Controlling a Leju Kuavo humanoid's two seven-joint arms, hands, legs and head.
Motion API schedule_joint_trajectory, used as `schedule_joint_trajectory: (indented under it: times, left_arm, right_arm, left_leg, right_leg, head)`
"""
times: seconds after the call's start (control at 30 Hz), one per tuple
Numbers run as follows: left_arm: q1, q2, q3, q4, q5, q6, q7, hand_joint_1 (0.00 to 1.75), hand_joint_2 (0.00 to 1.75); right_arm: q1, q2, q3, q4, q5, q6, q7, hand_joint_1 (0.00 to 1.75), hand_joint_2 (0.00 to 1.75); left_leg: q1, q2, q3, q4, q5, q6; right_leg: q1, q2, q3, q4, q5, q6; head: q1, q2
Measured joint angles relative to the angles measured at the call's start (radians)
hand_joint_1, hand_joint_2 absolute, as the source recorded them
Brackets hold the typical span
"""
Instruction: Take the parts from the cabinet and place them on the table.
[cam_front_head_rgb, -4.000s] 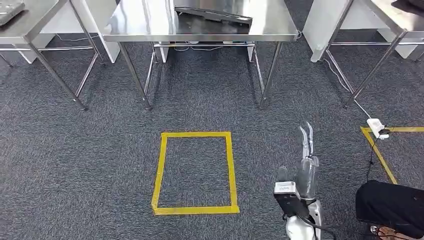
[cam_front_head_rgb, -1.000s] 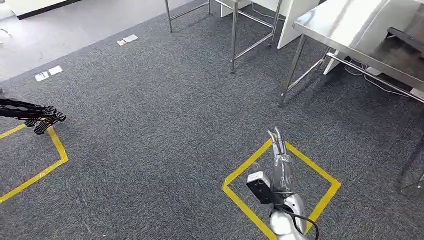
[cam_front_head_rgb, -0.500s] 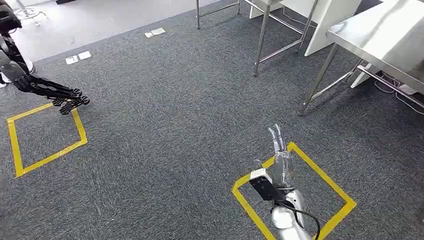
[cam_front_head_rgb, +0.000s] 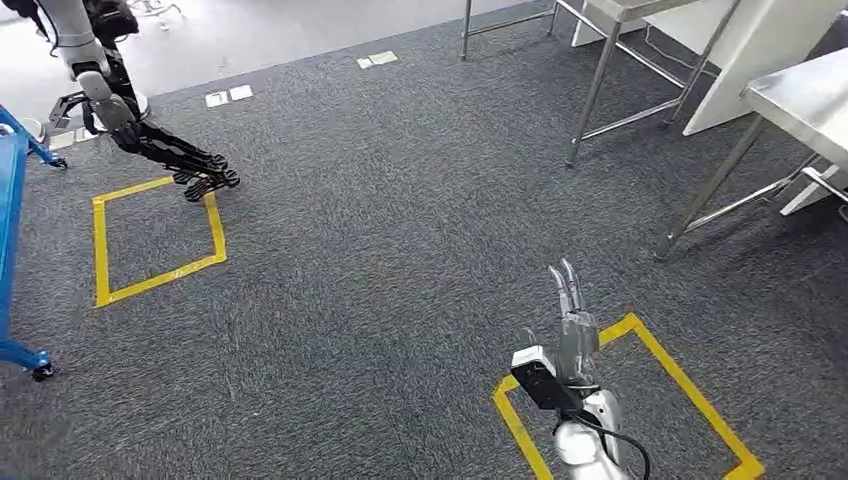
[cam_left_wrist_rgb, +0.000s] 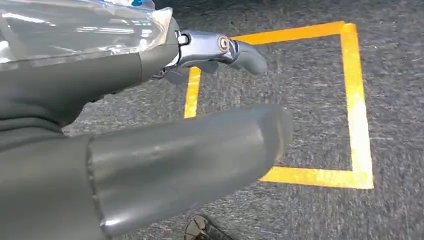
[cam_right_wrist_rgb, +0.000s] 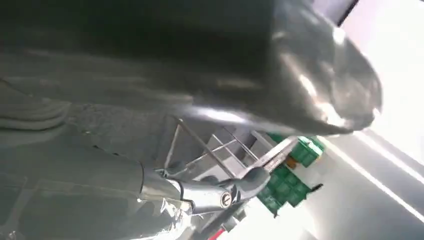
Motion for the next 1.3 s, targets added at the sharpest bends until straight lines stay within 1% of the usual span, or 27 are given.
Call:
schedule_joint_trajectory:
  times: [0.03,0.07,0.1,0.17,0.23,0.27,0.33,0.37,0.4,0.43,0.5,0.57,0.63,0.7,0.73,0.77,0.8,0.87,0.9,0.97,1.03,1.07,1.1,1.13,1.17,1.23,1.3]
  left_arm:
    - [0.001,0.001,0.000,0.000,0.000,0.000,0.000,0.00,0.00]
    - [0.001,0.002,0.000,0.000,-0.001,0.000,0.000,0.00,0.00]
    - [0.001,0.000,0.000,0.001,-0.002,0.000,0.000,0.00,0.00]
    - [-0.004,-0.001,0.000,0.001,-0.003,0.000,0.000,0.00,0.00]
    - [-0.003,-0.002,0.000,0.002,-0.003,0.000,0.000,0.00,0.00]
    - [-0.001,-0.002,0.000,0.002,-0.003,0.000,0.000,0.00,0.00]
    - [-0.001,-0.002,0.000,0.002,-0.003,0.000,0.000,0.00,0.00]
    - [-0.002,-0.002,0.000,0.002,-0.003,-0.001,0.000,0.00,0.00]
    - [-0.003,-0.001,0.000,0.002,-0.004,-0.003,0.000,0.00,0.00]
    - [-0.006,-0.001,0.000,0.002,-0.004,-0.005,0.000,0.00,0.00]
    - [-0.006,-0.001,0.000,0.002,-0.006,-0.007,-0.002,0.00,0.00]
    - [-0.005,-0.001,0.000,0.002,-0.010,-0.009,-0.002,0.00,0.00]
    - [-0.006,-0.002,0.000,0.002,-0.011,-0.013,-0.002,0.00,0.00]
    - [-0.009,-0.002,0.000,0.002,-0.012,-0.014,-0.002,0.00,0.00]
    - [-0.008,-0.002,0.000,0.002,-0.012,-0.014,-0.002,0.00,0.00]
    - [-0.007,-0.002,0.000,0.002,-0.012,-0.014,-0.002,0.00,0.00]
    - [-0.005,-0.003,0.000,0.002,-0.012,-0.014,-0.002,0.00,0.00]
    - [-0.005,-0.005,0.000,0.002,-0.012,-0.014,-0.001,0.00,0.00]
    - [-0.005,-0.005,0.000,0.002,-0.012,-0.014,-0.001,0.00,0.00]
    - [-0.005,-0.002,0.000,0.002,-0.012,-0.013,-0.001,0.00,0.00]
    - [-0.002,-0.002,0.000,0.002,-0.012,-0.013,-0.001,0.00,0.00]
    - [0.000,0.001,0.000,0.002,-0.012,-0.013,-0.002,0.00,0.00]
    - [0.001,0.000,0.000,0.002,-0.012,-0.013,-0.003,0.00,0.00]
    - [-0.001,-0.001,0.000,0.002,-0.013,-0.013,-0.004,0.00,0.00]
    - [-0.004,0.000,0.000,0.002,-0.013,-0.013,-0.004,0.00,0.00]
    - [-0.005,-0.001,0.000,0.002,-0.014,-0.014,-0.004,0.00,0.00]
    - [-0.001,-0.001,0.000,0.003,-0.014,-0.014,-0.004,0.00,0.00]
  right_arm:
    - [-0.001,0.000,0.000,0.003,0.001,-0.004,0.002,0.00,0.00]
    - [-0.003,0.000,0.000,0.003,0.003,-0.007,0.003,0.00,0.00]
    - [-0.004,0.000,0.000,0.003,0.005,-0.009,0.003,0.00,0.00]
    - [0.001,0.000,0.000,0.006,0.005,-0.012,0.004,0.00,0.00]
    - [0.004,-0.002,-0.002,0.010,0.005,-0.013,0.005,0.00,0.00]
    - [0.005,-0.002,-0.001,0.013,0.005,-0.013,0.005,0.00,0.00]
    - [0.005,0.000,-0.001,0.014,0.005,-0.015,0.006,0.00,0.00]
    - [0.004,0.000,-0.001,0.014,0.009,-0.017,0.008,0.00,0.00]
    - [0.003,0.002,-0.001,0.014,0.013,-0.020,0.012,0.00,0.00]
    - [0.003,0.002,-0.002,0.014,0.016,-0.022,0.016,0.00,0.00]
    - [0.002,0.005,-0.001,0.014,0.026,-0.025,0.023,0.00,0.00]
    - [0.001,0.011,-0.001,0.012,0.037,-0.027,0.031,0.00,0.00]
    - [0.005,0.012,-0.001,0.005,0.048,-0.028,0.042,0.00,0.00]
    - [0.019,0.011,-0.003,0.003,0.055,-0.028,0.052,0.00,0.00]
    - [0.026,0.010,-0.004,0.002,0.056,-0.028,0.054,0.00,0.00]
    - [0.031,0.011,-0.004,0.002,0.058,-0.027,0.057,0.00,0.00]
    - [0.034,0.010,-0.004,0.001,0.059,-0.027,0.057,0.00,0.00]
    - [0.034,0.010,-0.004,-0.005,0.060,-0.027,0.057,0.00,0.00]
    - [0.034,0.011,-0.004,-0.008,0.061,-0.027,0.057,0.00,0.00]
    - [0.036,0.012,-0.004,-0.011,0.061,-0.027,0.058,0.00,0.00]
    - [0.036,0.012,-0.004,-0.011,0.060,-0.025,0.058,0.00,0.00]
    - [0.034,0.012,-0.005,-0.011,0.061,-0.024,0.058,0.00,0.00]
    - [0.032,0.011,-0.005,-0.012,0.064,-0.022,0.058,0.00,0.00]
    - [0.034,0.011,-0.005,-0.012,0.064,-0.022,0.057,0.00,0.00]
    - [0.037,0.011,-0.005,-0.012,0.064,-0.021,0.055,0.00,0.00]
    - [0.042,0.009,-0.006,-0.012,0.063,-0.021,0.055,0.00,0.00]
    - [0.042,0.008,-0.007,-0.012,0.060,-0.020,0.054,0.00,0.00]
  left_leg:
    - [0.003,-0.005,-0.003,0.001,0.000,-0.003]
    - [0.006,0.011,-0.004,0.011,-0.009,-0.007]
    - [0.002,0.053,-0.018,0.043,-0.032,-0.011]
    - [0.005,0.092,-0.092,0.192,-0.110,-0.019]
    - [0.007,0.099,-0.158,0.317,-0.150,-0.022]
    - [0.007,0.100,-0.161,0.316,-0.135,-0.020]
    - [0.007,0.108,-0.100,0.194,-0.061,-0.013]
    - [0.004,0.130,-0.043,0.091,-0.017,-0.006]
    - [-0.001,0.179,-0.006,0.021,-0.012,0.002]
    - [-0.009,0.172,-0.006,0.017,-0.013,0.003]
    - [-0.015,0.152,-0.012,0.018,-0.014,0.009]
    - [-0.009,0.130,0.001,-0.001,-0.002,0.023]
    - [-0.002,0.116,0.009,-0.011,0.005,0.034]
    - [-0.003,0.089,0.007,-0.011,0.005,0.034]
    - [-0.003,0.075,0.007,-0.010,0.005,0.034]
    - [-0.003,0.063,0.007,-0.010,0.005,0.034]
    - [-0.002,0.050,0.008,-0.009,0.005,0.033]
    - [0.002,0.027,0.011,-0.006,0.003,0.029]
    - [0.002,0.016,0.008,0.000,0.000,0.021]
    - [-0.004,0.002,0.003,0.006,-0.003,0.008]
    - [-0.001,-0.009,0.000,0.001,0.002,0.000]
    - [0.002,-0.015,-0.003,0.005,-0.001,-0.002]
    - [0.001,0.017,-0.008,0.021,-0.014,-0.007]
    - [0.000,0.058,-0.030,0.069,-0.049,-0.012]
    - [0.003,0.082,-0.066,0.140,-0.089,-0.016]
    - [0.005,0.099,-0.141,0.291,-0.151,-0.020]
    - [0.005,0.101,-0.145,0.296,-0.128,-0.016]
  right_leg:
    - [-0.002,-0.007,0.001,-0.002,0.003,-0.006]
    - [-0.008,-0.016,0.003,-0.006,0.006,-0.015]
    - [-0.006,-0.021,0.004,-0.006,0.003,-0.021]
    - [0.001,-0.041,0.005,-0.006,0.001,-0.032]
    - [0.007,-0.063,0.004,-0.006,-0.002,-0.036]
    - [0.009,-0.074,0.006,-0.006,-0.003,-0.038]
    - [0.011,-0.092,0.011,-0.006,-0.007,-0.041]
    - [0.012,-0.102,0.015,-0.006,-0.009,-0.042]
    - [0.015,-0.109,0.018,-0.006,-0.012,-0.040]
    - [0.025,-0.116,0.018,-0.005,-0.016,-0.033]
    - [0.020,-0.132,0.019,-0.007,-0.018,-0.028]
    - [0.029,-0.145,0.025,-0.008,-0.024,-0.016]
    - [0.017,-0.065,-0.011,0.078,-0.068,-0.021]
    - [0.014,-0.041,-0.092,0.238,-0.131,-0.029]
    - [0.014,-0.038,-0.125,0.298,-0.145,-0.026]
    - [0.014,-0.037,-0.134,0.306,-0.139,-0.020]
    - [0.012,-0.036,-0.120,0.263,-0.113,-0.009]
    - [0.005,-0.022,-0.042,0.087,-0.034,0.014]
    - [-0.006,0.020,-0.005,-0.001,-0.004,0.022]
    - [0.002,0.015,-0.001,0.001,0.001,-0.002]
    - [0.006,0.003,-0.002,0.003,0.003,-0.014]
    - [-0.004,-0.005,-0.001,-0.002,0.007,-0.020]
    - [-0.001,-0.013,0.000,-0.002,0.007,-0.022]
    - [0.001,-0.021,0.000,-0.002,0.006,-0.035]
    - [0.005,-0.031,0.000,-0.002,0.005,-0.040]
    - [0.011,-0.055,-0.002,-0.002,0.002,-0.044]
    - [0.016,-0.076,-0.001,-0.002,0.000,-0.046]
  head:
    - [0.000,0.000]
    - [0.000,0.000]
    - [-0.003,0.000]
    - [-0.005,0.000]
    - [-0.005,0.000]
    - [-0.005,0.000]
    - [-0.005,0.000]
    - [-0.005,0.000]
    - [-0.005,0.000]
    - [-0.004,0.000]
    - [-0.003,0.000]
    - [-0.003,0.000]
    - [-0.003,0.000]
    - [-0.001,0.000]
    - [-0.001,0.000]
    - [-0.001,0.000]
    - [-0.001,0.000]
    - [-0.001,0.000]
    - [0.000,0.000]
    - [-0.002,0.000]
    - [-0.002,0.000]
    - [-0.001,0.000]
    - [-0.002,0.000]
    - [-0.007,0.000]
    - [-0.006,0.000]
    - [-0.006,0.000]
    - [-0.006,0.000]
